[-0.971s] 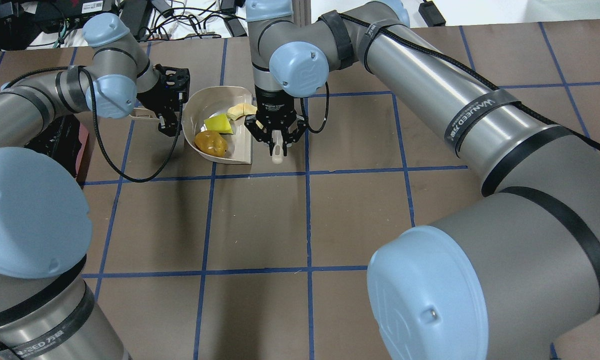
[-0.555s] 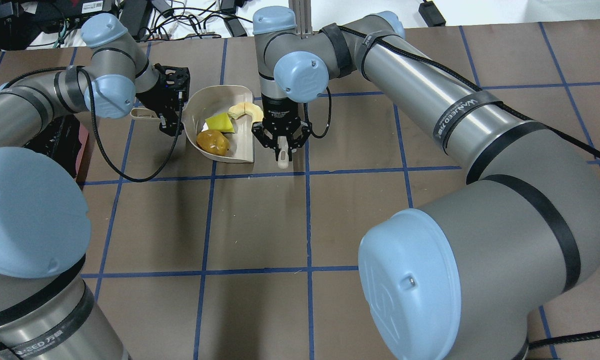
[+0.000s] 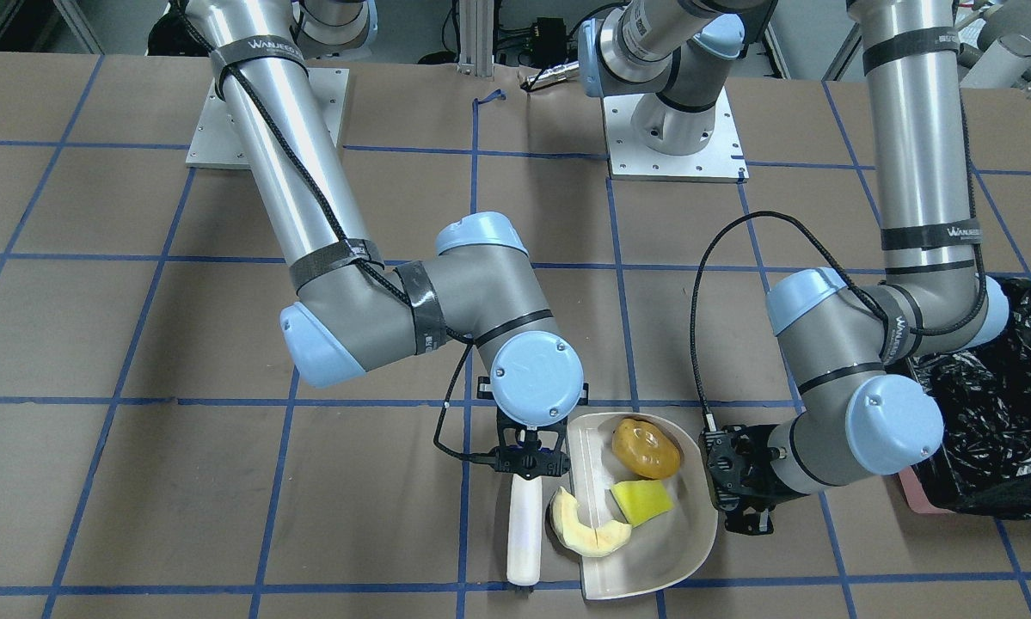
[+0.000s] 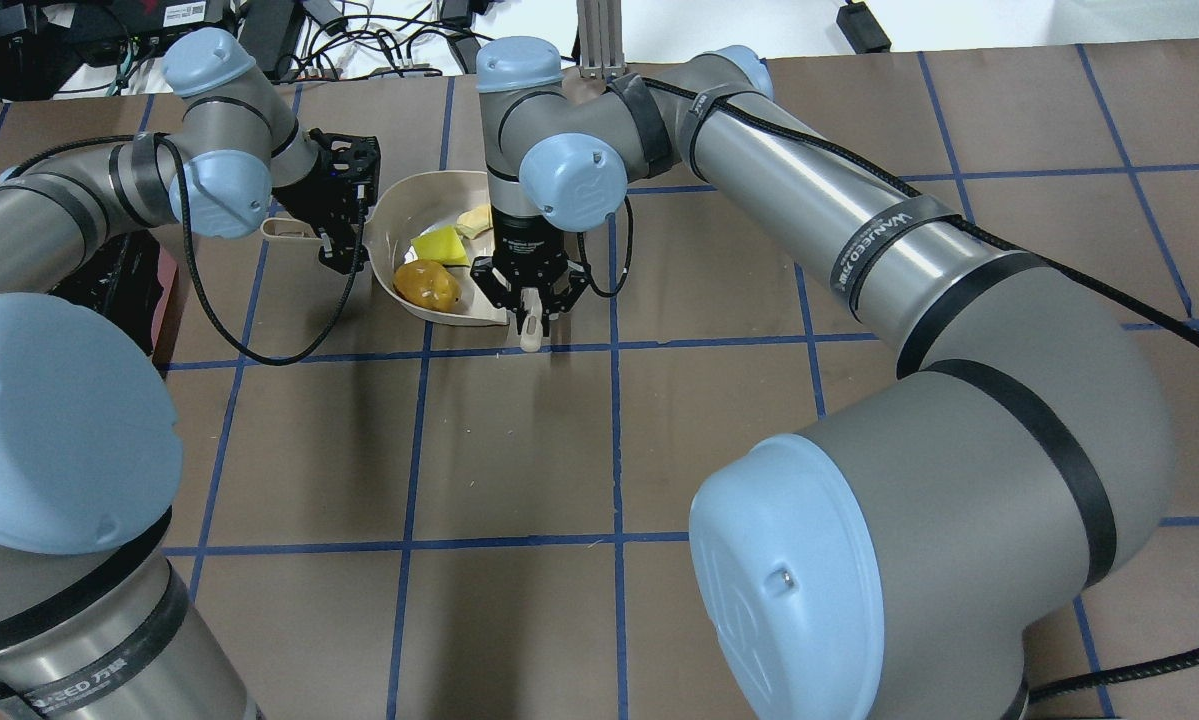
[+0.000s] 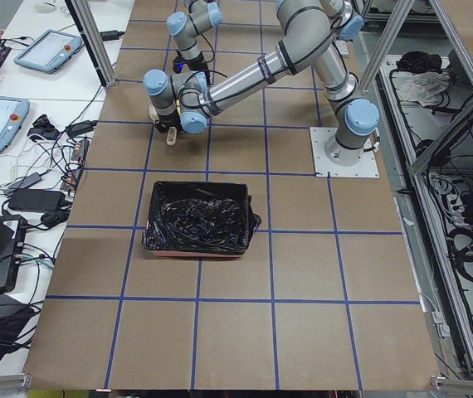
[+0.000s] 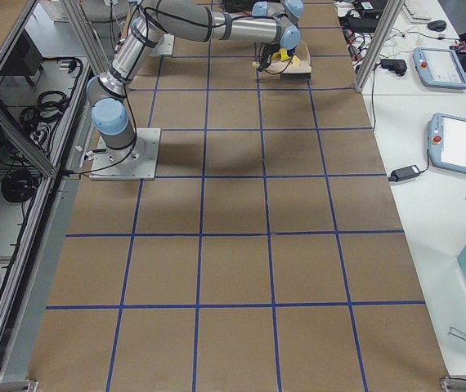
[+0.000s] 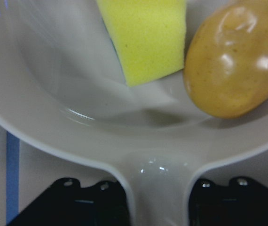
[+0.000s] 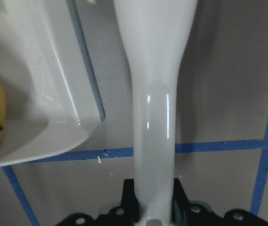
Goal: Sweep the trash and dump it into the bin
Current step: 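Sweep again with the brush into the dustpan using the right gripper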
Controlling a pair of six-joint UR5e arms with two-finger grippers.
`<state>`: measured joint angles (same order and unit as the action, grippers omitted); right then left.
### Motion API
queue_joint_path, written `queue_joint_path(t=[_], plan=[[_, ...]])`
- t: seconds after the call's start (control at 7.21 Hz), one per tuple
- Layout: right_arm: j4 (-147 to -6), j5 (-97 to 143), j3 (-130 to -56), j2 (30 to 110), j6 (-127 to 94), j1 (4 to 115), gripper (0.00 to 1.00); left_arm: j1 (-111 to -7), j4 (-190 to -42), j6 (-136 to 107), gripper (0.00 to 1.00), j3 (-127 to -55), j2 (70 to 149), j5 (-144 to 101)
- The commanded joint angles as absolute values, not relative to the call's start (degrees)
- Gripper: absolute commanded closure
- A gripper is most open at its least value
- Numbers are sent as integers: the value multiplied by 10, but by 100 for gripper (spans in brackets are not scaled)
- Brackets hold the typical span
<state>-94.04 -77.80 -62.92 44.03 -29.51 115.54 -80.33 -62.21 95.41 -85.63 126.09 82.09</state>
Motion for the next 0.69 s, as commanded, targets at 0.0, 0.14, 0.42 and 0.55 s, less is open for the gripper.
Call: queue_joint_path(t=[0.0,0.14,0.42,0.55], plan=[[-969,-752,-629,432,-336,1180,100,-803,-621,954,100,-857,1260,821],[-974,-751,-628,428,-351,1192,100,-803,-621,954,100,-857,1260,821],[-984,-751,-628,425,-376,1215,100,-802,-621,955,100,-858,1261,821],[-985,-742,-626,425,-388,1222,100,-802,-621,955,100,-858,1260,821]])
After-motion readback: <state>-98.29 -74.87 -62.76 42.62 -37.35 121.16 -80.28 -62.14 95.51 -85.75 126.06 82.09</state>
